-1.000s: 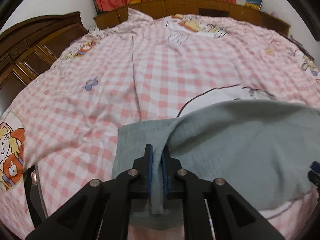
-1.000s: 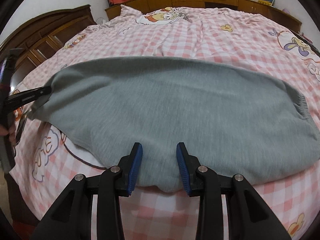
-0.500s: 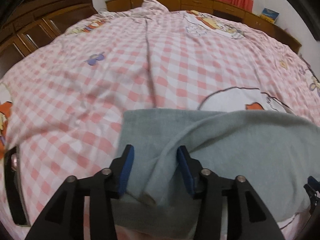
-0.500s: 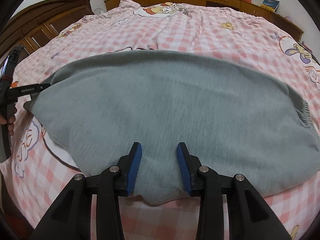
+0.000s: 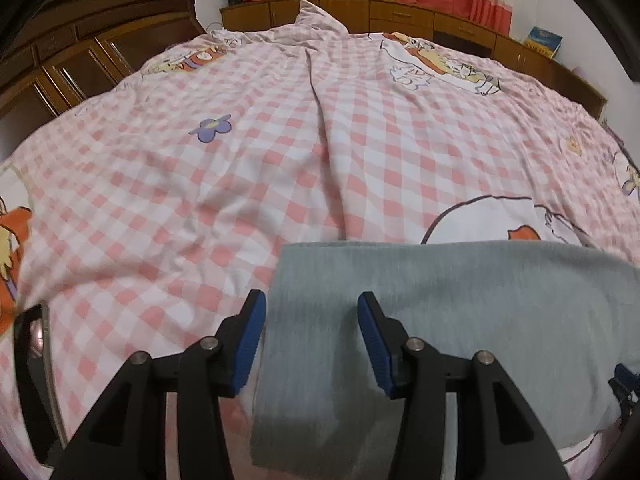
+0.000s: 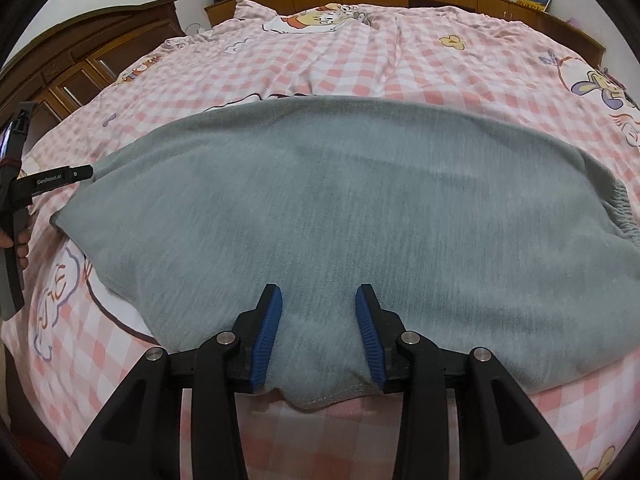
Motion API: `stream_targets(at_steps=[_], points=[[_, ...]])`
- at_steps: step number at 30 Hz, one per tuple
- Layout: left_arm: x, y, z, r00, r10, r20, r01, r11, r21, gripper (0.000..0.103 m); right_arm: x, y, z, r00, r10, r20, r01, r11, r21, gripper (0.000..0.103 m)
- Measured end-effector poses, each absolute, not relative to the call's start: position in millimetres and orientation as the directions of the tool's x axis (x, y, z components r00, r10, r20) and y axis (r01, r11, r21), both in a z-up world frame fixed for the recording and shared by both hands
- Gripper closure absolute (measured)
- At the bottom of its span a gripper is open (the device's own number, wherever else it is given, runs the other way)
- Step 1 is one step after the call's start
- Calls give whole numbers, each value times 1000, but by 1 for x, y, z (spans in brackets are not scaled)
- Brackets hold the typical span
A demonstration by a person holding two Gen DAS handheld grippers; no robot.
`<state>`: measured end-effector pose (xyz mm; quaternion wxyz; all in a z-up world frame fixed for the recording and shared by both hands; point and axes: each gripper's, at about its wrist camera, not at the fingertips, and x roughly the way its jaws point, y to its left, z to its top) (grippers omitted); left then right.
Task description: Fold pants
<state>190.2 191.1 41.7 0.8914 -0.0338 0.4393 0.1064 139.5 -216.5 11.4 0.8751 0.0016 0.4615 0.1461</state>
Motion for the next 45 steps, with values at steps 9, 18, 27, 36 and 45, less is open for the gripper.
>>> stream_targets(at_steps=[9,18,27,36,45], points=[[209,192,28,576,146,-804,-187,981,45,100,140,-216,15,526,238,-816,-249,961,120,63],[222,209,25,554,186,-811,-240,969,59,93,137,-215,33,511,297,-807,-245,950,195,63],[179,199,59,608,225,-761,-195,972,131,47,106,-205,54,547,341,-765,-313,930,191,63],[127,138,73,641,105,-760,-64,994,84,38,75,-211,42,534,305,-789,-301,940,160,62],[91,59,59,644,-61,-763,73,997,-18,38,81,-213,26,541,243,-805,-250,961,122,59]])
